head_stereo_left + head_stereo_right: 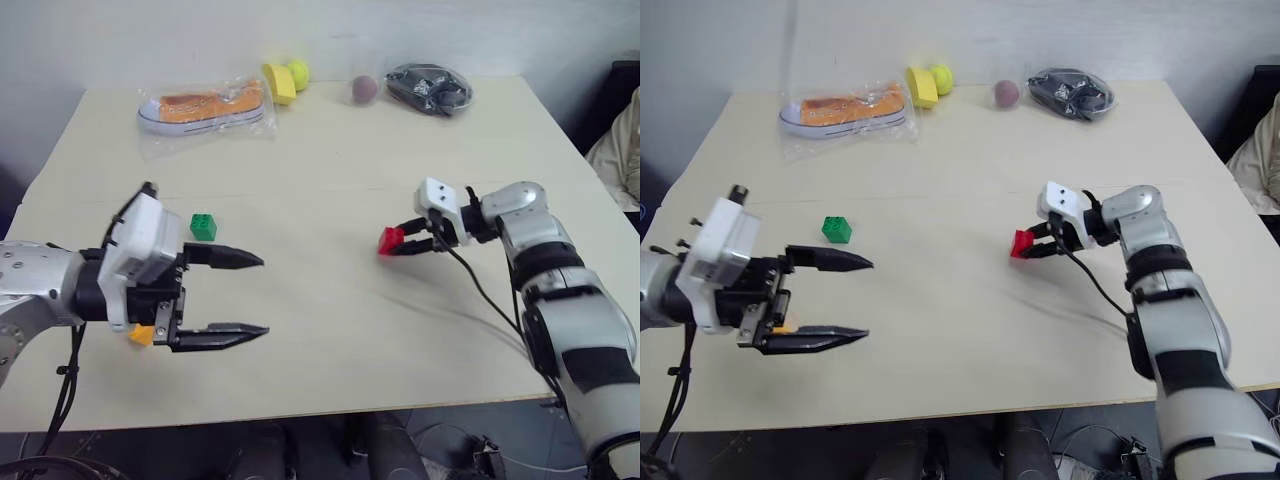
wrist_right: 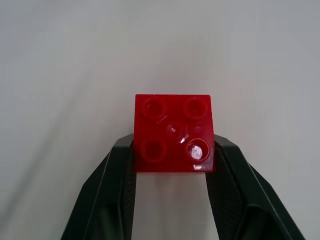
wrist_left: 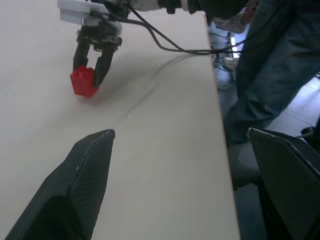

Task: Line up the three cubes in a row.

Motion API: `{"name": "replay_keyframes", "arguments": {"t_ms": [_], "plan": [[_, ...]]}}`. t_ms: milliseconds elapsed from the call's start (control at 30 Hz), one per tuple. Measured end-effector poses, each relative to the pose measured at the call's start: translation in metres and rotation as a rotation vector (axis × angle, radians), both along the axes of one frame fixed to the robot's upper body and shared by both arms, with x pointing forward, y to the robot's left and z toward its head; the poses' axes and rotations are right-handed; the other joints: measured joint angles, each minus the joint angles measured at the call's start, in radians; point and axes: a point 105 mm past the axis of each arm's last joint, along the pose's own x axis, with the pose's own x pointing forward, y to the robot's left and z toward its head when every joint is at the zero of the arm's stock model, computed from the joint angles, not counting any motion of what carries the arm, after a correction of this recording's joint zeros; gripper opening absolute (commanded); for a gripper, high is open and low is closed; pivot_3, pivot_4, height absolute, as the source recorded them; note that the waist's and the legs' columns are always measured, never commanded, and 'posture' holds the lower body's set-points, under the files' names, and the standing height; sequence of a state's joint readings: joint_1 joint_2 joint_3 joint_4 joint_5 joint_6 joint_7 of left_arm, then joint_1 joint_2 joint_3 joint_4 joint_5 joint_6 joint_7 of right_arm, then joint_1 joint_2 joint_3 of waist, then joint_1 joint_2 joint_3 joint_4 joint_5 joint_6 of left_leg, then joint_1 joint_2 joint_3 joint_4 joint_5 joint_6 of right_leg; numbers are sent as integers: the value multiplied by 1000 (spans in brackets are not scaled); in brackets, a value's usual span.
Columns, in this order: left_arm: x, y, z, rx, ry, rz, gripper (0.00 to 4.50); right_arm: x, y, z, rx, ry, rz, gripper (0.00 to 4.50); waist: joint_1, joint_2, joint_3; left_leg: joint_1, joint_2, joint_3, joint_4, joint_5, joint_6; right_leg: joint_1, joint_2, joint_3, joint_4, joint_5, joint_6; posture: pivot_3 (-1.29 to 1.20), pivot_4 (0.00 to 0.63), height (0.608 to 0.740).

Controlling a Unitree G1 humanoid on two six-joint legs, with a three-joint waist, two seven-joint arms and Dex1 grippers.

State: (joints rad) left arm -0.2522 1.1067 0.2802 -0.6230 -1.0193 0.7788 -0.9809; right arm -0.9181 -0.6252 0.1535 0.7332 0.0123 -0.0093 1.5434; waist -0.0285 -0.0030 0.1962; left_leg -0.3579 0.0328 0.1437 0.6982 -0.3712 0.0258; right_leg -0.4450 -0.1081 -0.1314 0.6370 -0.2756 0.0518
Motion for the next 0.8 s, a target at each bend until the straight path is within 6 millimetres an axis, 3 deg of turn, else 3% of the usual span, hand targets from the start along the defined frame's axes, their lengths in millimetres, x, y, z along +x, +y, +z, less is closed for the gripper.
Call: {"name": "replay_keyframes", "arguments": {"t_ms": [133,267,500,800], "plan": [[-1,-11,-19,48,5,-81,4500,-61,6,-20,-19,48,91,1481,19,0,0,0,-1,0,2,0,0,0,1,1,0,0,1,0,150,740],[-2,-20,-25,37,-1,-151,4500,-98,14,-37,-44,47,113,1481,22,0,0,4,0,3,2,0,-2,1,4,5,-1,0,0,0,150,740],[3,-21,-22,30,-28,-169,4500,-107,12,-30,-55,-4,100,1481,28,0,0,5,2,4,1,1,-3,1,9,8,-1,0,0,0,150,740],[8,-22,-26,31,-33,-155,4500,-103,15,-41,-83,-40,139,1481,27,-1,0,5,2,4,2,1,-2,1,9,8,0,0,0,0,150,740]]}}
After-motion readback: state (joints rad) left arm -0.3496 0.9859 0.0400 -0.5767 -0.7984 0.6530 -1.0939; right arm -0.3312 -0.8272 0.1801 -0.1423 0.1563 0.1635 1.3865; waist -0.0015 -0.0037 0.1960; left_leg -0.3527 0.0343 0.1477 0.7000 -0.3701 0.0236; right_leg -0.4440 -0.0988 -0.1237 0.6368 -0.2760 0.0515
